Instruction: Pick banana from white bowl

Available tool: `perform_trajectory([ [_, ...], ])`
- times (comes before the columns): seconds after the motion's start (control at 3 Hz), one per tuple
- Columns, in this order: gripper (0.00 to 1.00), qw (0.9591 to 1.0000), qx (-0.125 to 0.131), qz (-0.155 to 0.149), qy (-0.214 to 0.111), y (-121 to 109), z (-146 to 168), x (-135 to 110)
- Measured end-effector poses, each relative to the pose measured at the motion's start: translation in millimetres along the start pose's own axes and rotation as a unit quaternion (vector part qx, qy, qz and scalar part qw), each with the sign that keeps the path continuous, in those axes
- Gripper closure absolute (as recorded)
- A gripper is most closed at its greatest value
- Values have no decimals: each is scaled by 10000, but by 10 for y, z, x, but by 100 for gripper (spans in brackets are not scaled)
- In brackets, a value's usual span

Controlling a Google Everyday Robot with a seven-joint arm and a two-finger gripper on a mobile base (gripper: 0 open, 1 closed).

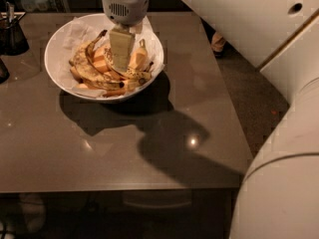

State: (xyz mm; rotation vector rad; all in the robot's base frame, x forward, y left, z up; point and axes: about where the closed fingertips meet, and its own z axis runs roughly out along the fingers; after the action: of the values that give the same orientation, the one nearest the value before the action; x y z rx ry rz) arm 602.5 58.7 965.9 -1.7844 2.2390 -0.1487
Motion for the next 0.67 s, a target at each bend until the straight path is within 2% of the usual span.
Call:
perform_trajectory([
  [0.67,39,9999,-26,-26,99,-33,100,-166],
])
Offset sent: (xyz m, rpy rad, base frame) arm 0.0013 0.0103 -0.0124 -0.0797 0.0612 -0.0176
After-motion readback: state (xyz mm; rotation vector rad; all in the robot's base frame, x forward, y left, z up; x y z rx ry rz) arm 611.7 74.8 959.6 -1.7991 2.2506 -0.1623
